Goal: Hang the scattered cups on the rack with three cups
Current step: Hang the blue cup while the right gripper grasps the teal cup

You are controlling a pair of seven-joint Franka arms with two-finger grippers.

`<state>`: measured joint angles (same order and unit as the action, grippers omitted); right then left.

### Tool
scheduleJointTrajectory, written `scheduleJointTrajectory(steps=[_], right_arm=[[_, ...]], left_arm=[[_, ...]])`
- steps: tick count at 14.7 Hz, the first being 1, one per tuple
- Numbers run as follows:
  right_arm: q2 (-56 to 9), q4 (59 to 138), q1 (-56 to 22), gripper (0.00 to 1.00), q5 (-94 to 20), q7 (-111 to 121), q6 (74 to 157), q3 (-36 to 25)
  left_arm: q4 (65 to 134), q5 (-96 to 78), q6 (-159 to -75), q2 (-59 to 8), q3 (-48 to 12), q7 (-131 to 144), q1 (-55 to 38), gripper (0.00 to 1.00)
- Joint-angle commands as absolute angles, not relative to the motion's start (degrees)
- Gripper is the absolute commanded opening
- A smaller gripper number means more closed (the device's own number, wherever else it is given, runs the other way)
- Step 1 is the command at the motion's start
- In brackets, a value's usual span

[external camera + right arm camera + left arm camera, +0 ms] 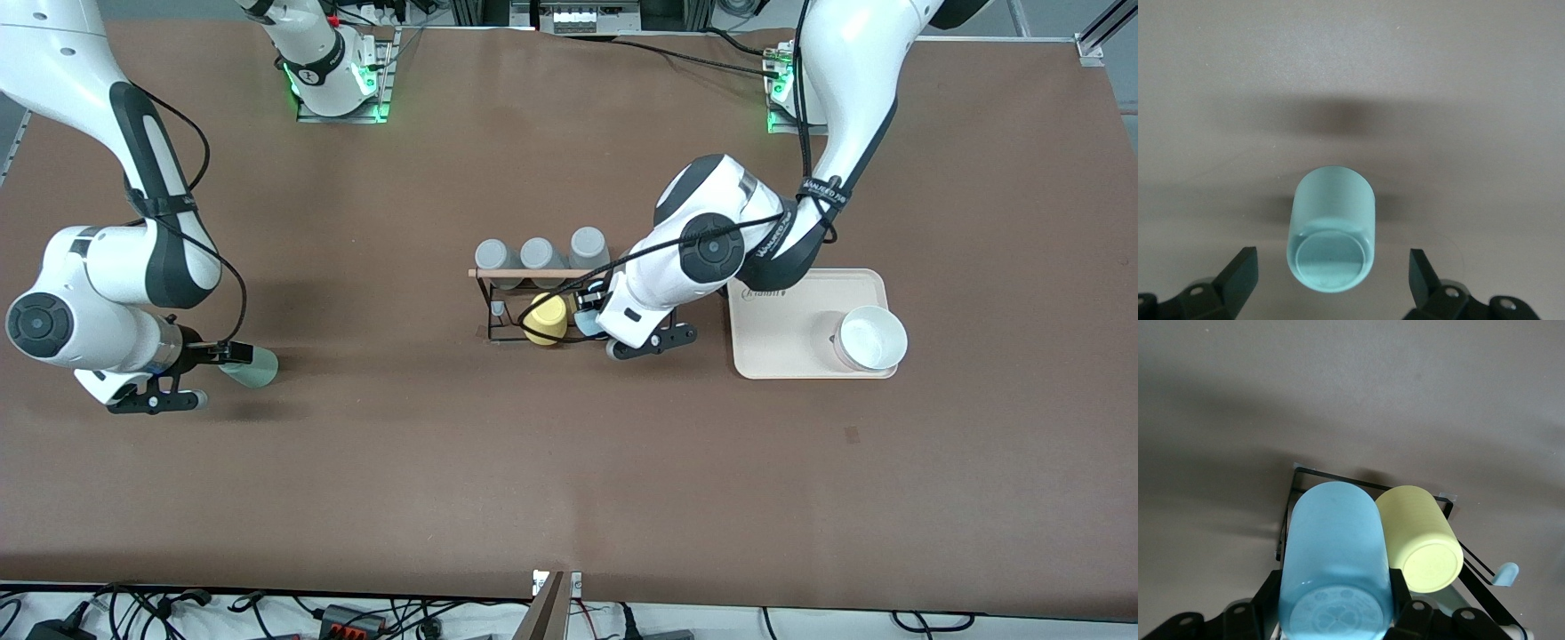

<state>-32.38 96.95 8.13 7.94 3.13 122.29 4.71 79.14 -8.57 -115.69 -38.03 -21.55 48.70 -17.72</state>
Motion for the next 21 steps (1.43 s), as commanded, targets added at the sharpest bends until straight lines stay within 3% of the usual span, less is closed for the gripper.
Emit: scheduleJointTrajectory(steps=[1, 2, 3, 4, 9, 11, 14, 16, 19, 21], right_arm=[[-32.43, 98.96, 8.79, 1.0, 8.44, 4.3, 124.97, 5.45], [-32.61, 99.75, 8.79, 1.0, 8.44, 4.57, 126.2, 5.45], [-32.52, 100.45, 8.79, 1.0, 8.44, 4.57, 126.99, 5.45], [-32.52, 100.63, 8.79, 1.0, 8.44, 4.66, 127.09, 5.45], [-32.52, 100.81, 9.32, 0.5, 8.44, 7.38, 126.91, 5.45], [-32.26, 100.37, 8.97, 0.37, 8.44, 7.3, 126.39, 5.54], [-30.24, 97.92, 6.78, 0.33, 7.65, 6.6, 123.25, 7.46], [-30.23, 92.4, 4.76, 0.33, 7.21, 1.87, 115.96, 8.87], [-30.23, 84.75, 1.59, 0.33, 5.2, -7.35, 106.29, 12.21], [-30.23, 81.58, -2.44, 0.33, 3.87, -15.08, 102.76, 12.66]], left_arm=[[77.43, -7.56, -115.58, -39.11, -21.18, 48.96, -18.9, 0.21], [77.34, -7.91, -115.58, -39.11, -21.18, 49.04, -18.81, 0.33], [77.43, -7.91, -115.58, -39.11, -21.18, 48.26, -18.29, 0.73], [77.34, -8.0, -115.49, -38.76, -21.27, 48.25, -18.11, 1.0], [77.17, -2.9, -113.21, -30.95, -20.74, 48.43, -12.42, 1.0], [77.25, -2.37, -111.1, -28.93, -20.31, 48.34, -10.11, 1.0], [77.08, -0.46, -107.33, -26.55, -20.04, 48.17, -4.95, 1.0], [77.43, 2.28, -106.27, -24.18, -20.65, 44.5, -0.11, 1.0], [78.04, 2.29, -98.37, -20.49, -20.3, 32.54, 3.5, 1.0], [82.84, 2.29, -98.08, -18.03, -20.48, 31.64, 4.65, 1.0]])
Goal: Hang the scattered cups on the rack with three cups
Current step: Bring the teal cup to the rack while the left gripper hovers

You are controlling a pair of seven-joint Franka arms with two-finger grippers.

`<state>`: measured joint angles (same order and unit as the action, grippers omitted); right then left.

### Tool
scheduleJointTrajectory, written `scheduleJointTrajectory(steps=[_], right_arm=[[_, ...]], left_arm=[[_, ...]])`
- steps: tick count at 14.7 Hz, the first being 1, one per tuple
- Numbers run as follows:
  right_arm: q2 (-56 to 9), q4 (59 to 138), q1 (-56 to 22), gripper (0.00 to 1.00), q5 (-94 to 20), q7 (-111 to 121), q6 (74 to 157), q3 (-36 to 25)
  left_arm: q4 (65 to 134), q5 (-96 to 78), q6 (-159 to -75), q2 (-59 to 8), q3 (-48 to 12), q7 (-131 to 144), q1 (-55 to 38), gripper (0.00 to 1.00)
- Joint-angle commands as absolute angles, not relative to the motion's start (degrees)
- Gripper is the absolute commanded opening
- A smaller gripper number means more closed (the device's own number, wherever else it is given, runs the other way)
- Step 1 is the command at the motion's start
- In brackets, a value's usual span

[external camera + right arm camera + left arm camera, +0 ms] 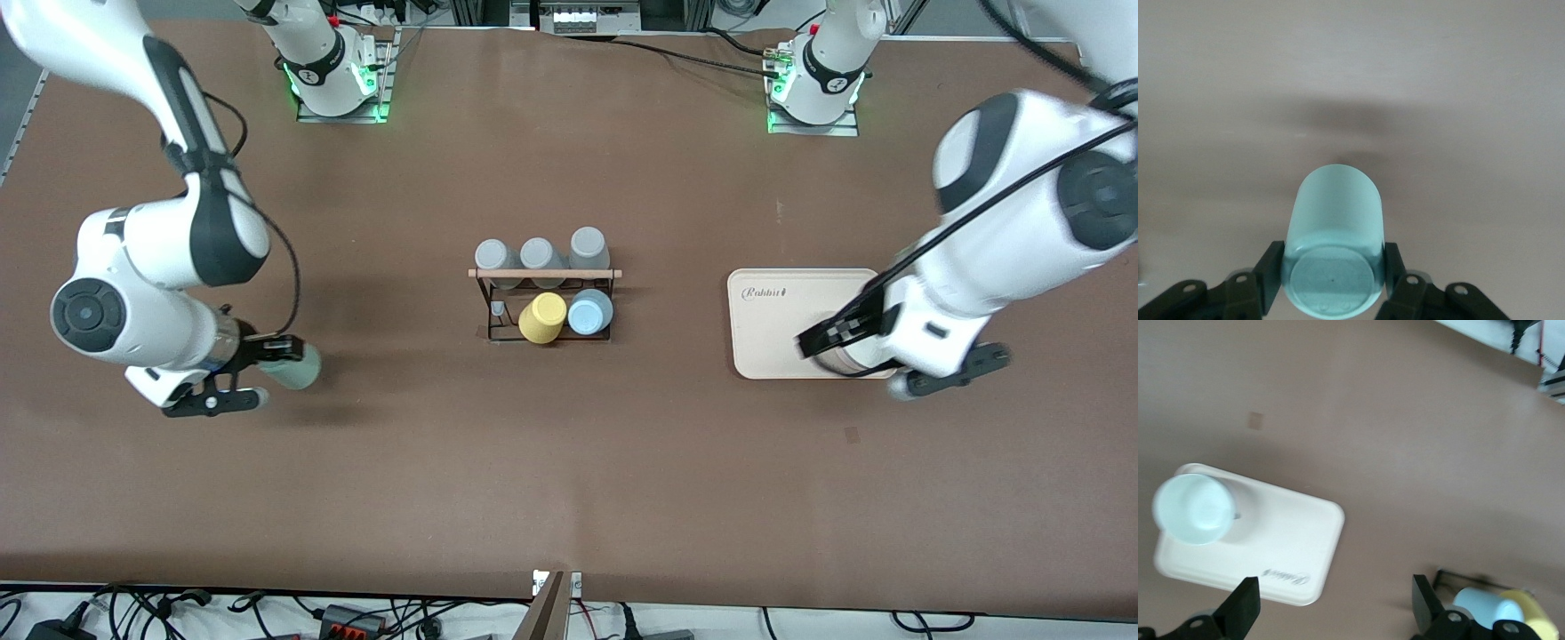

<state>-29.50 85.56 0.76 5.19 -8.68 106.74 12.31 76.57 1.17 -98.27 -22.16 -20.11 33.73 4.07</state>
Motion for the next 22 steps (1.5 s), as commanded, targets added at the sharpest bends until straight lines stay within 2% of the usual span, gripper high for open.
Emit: scheduleJointTrajectory(steps=[1, 3, 5, 8, 11, 13, 22], right_arm=[[-30.32, 79.91, -4.98, 0.33, 3.87, -18.6, 101.53, 12.66], [-31.28, 77.18, -9.38, 0.33, 2.82, -25.89, 101.34, 12.66], [-32.25, 75.51, -13.95, 0.33, 2.37, -33.28, 101.69, 12.66], [-34.18, 72.35, -19.23, 0.33, 2.37, -41.46, 101.86, 12.66], [-35.94, 69.79, -22.05, 0.33, 2.37, -46.48, 101.87, 12.66], [-36.04, 69.7, -23.72, 0.33, 2.37, -48.51, 101.87, 12.66], [-38.49, 73.04, -24.52, 0.33, 2.37, -49.92, 104.85, 12.66]], left_arm=[[88.01, 2.29, -100.61, -14.71, -20.57, 31.64, 5.35, 1.0], [94.81, 2.2, -106.07, -11.0, -20.65, 29.55, 6.23, 1.0], [94.31, 2.2, -106.08, -11.25, -20.04, 18.35, 7.2, 1.0], [89.32, 1.85, -105.47, -13.44, -18.47, 5.89, 8.53, 1.0], [87.54, 1.76, -100.4, -11.26, -4.52, 5.71, -3.57, 1.0], [87.37, 0.19, -93.45, -10.2, -4.48, 5.8, -3.78, 1.0], [91.67, -3.96, -100.88, -6.59, -4.48, 6.77, -0.88, 1.0]])
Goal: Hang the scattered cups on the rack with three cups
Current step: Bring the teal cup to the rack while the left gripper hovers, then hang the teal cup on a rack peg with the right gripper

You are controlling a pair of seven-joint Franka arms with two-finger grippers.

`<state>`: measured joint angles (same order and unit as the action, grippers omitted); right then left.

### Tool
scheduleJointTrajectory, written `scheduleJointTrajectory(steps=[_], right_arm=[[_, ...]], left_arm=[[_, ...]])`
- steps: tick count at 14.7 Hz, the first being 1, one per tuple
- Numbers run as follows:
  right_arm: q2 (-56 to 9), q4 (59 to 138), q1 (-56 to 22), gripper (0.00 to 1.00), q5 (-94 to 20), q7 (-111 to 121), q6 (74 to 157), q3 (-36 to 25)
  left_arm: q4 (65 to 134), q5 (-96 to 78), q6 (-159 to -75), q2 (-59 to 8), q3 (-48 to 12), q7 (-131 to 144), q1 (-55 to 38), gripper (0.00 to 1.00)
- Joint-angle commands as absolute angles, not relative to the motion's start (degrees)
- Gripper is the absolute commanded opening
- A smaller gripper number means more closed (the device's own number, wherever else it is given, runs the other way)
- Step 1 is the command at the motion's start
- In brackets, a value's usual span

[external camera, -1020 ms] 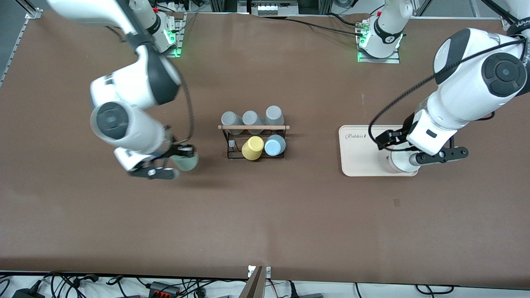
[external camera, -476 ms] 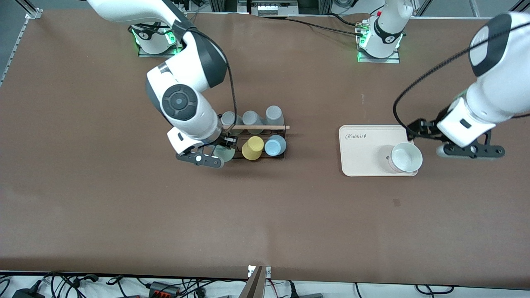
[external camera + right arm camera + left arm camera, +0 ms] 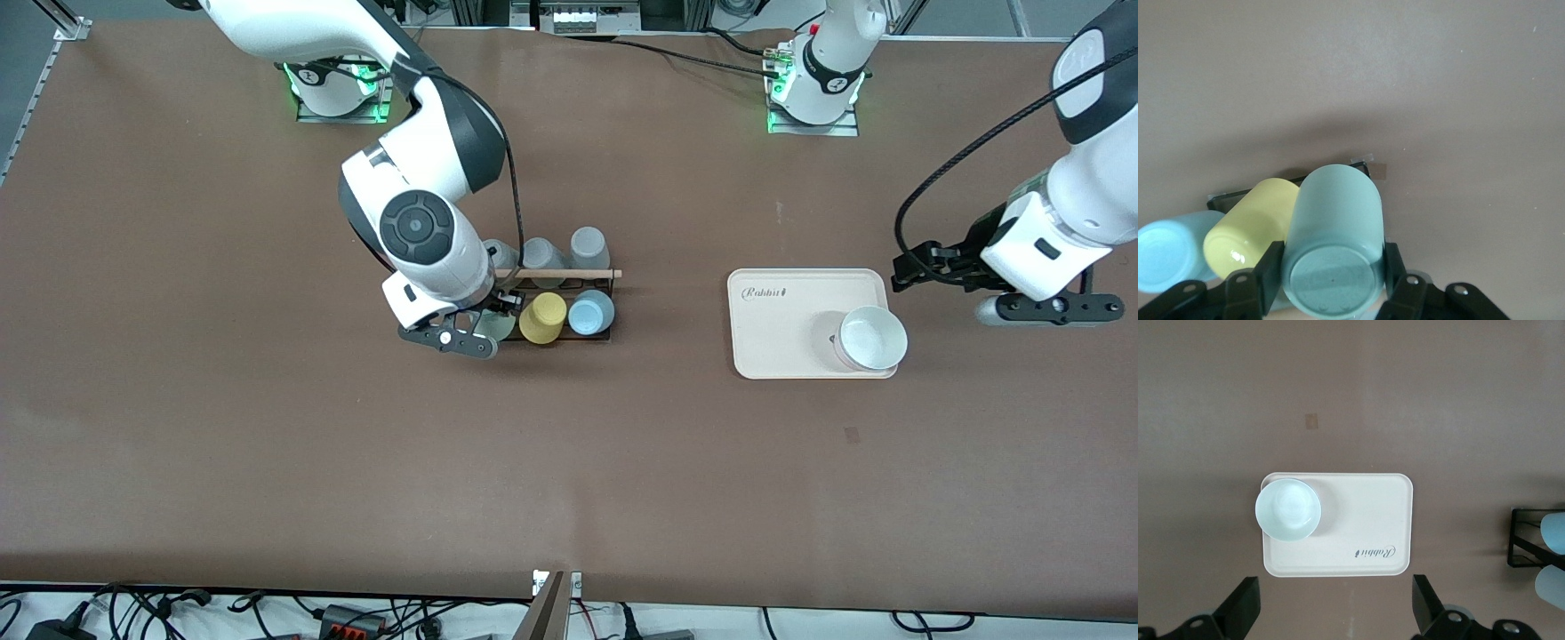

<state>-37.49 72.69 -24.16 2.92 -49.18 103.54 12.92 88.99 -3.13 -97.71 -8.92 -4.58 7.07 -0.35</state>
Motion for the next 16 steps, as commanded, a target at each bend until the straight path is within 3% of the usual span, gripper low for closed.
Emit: scheduleJointTrajectory(steps=[1, 4, 7, 8, 9, 10, 16], right_arm=[[-39.28, 73.04, -24.87, 0.33, 2.37, -50.01, 105.38, 12.66], [-41.04, 73.21, -25.49, 0.33, 2.37, -50.27, 106.79, 12.66], [-41.66, 73.65, -25.75, 0.34, 2.46, -50.27, 107.49, 12.66], [-41.57, 73.74, -25.75, 0.46, 2.37, -50.27, 107.4, 12.66], [-41.57, 73.74, -25.66, 0.69, 2.37, -50.27, 107.32, 12.66], [-41.4, 73.65, -25.4, 1.0, 2.37, -50.1, 107.23, 12.66], [-36.92, 69.1, -21.46, 1.0, 3.08, -46.24, 102.06, 10.55]], left_arm=[[91.06, -4.04, -101.16, -7.11, -4.66, 6.77, -1.14, 1.0], [91.05, -3.78, -106.07, -8.17, -6.24, 6.77, -1.14, 1.0], [90.44, -2.55, -105.21, -7.39, -6.24, 6.07, -0.44, 1.0], [90.09, -2.72, -103.03, -6.6, -6.41, 5.98, -0.61, 1.0], [89.57, -2.72, -100.83, -6.24, -6.85, 6.59, -1.05, 1.0], [89.47, -2.38, -100.72, -6.33, -7.99, 6.59, -0.97, 1.0], [88.59, -3.25, -100.46, -7.03, -7.65, 5.01, 0.79, 1.0]])
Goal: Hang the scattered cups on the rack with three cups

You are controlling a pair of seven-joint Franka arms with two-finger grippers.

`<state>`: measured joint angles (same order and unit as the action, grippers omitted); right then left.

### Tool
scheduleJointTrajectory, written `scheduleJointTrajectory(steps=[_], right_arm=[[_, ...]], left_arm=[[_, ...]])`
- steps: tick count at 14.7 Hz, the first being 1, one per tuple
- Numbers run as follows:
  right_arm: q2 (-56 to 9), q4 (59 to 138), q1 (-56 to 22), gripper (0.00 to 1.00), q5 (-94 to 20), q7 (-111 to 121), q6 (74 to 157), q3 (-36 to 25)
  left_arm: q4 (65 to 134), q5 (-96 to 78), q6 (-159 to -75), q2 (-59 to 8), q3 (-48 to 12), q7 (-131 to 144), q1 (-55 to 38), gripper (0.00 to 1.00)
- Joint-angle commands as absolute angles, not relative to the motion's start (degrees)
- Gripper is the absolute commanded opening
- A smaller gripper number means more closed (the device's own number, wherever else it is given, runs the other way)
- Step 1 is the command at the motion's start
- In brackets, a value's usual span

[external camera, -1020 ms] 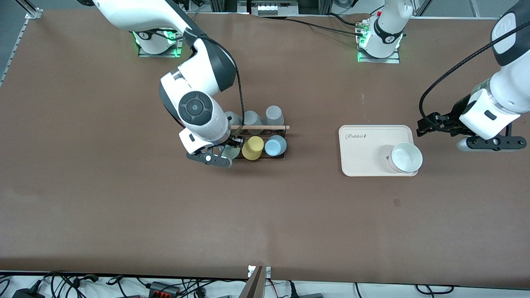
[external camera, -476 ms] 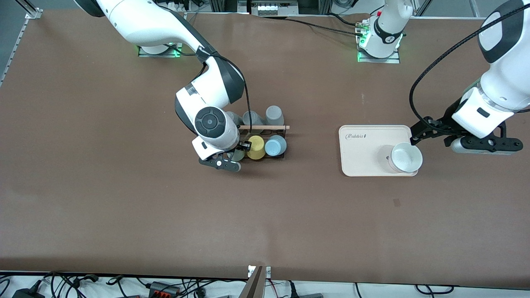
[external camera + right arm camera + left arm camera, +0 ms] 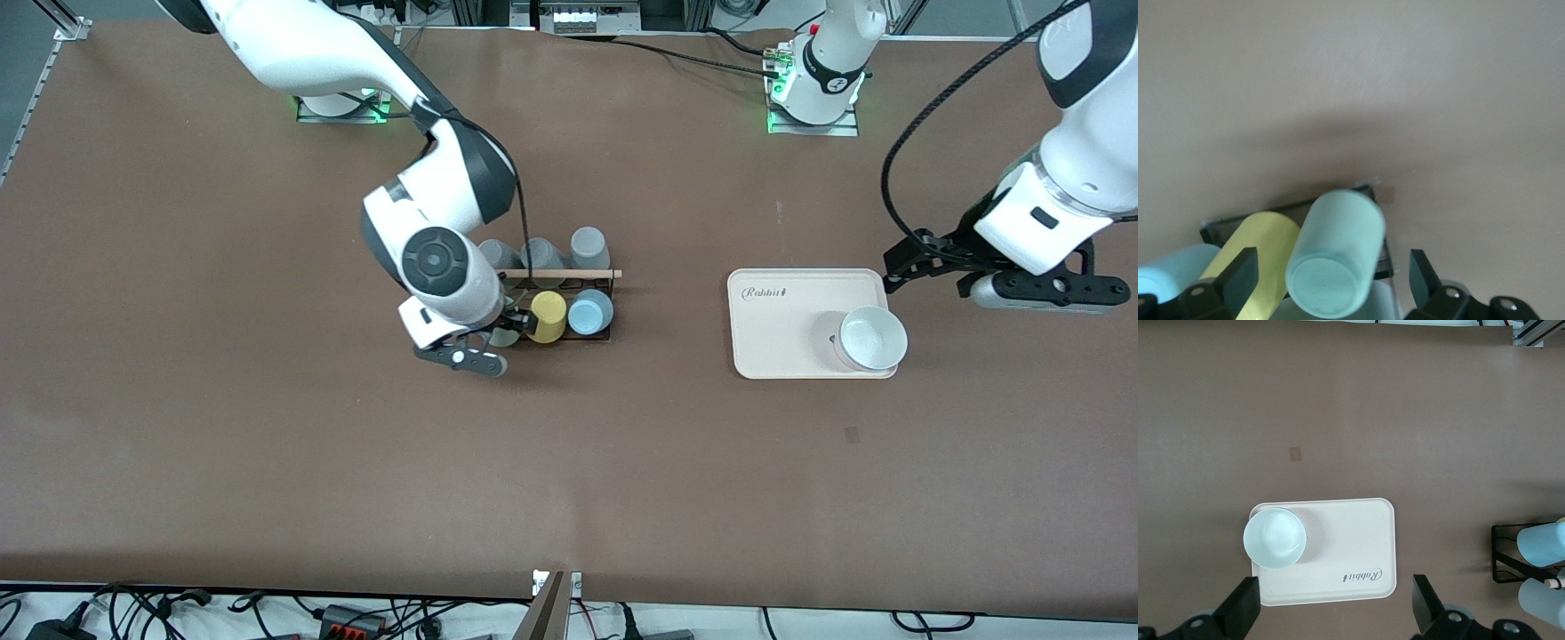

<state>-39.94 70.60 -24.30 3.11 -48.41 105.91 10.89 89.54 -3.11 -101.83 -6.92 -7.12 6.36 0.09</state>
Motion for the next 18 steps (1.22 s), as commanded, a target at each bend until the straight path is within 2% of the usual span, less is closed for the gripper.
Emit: scheduleJointTrajectory(steps=[1, 7, 10, 14, 18], right_arm=[[-36.57, 66.65, -18.84, 1.0, 3.08, -43.53, 99.43, 10.55], [-29.54, 65.92, -3.1, 1.0, 3.43, -25.17, 90.89, 10.81], [-25.33, 69.06, 3.5, 1.0, 3.43, -11.64, 90.0, 10.81], [-14.89, 80.47, 6.59, 1.0, 3.52, -9.14, 91.57, 10.72], [-1.69, 98.76, 7.21, 1.0, 3.52, -9.14, 101.5, 10.81]], left_arm=[[88.59, -3.25, -100.46, -7.03, -7.82, 4.84, 0.7, 1.0], [88.68, -3.34, -100.46, -7.12, -8.0, 4.92, 0.7, 1.0], [88.59, -3.34, -100.46, -7.12, -8.0, 5.01, 0.7, 1.0], [88.68, -3.95, -100.46, -7.12, -8.0, 4.92, 0.88, 1.0], [88.68, -4.31, -100.46, -7.21, -7.91, 4.92, 0.88, 1.0]])
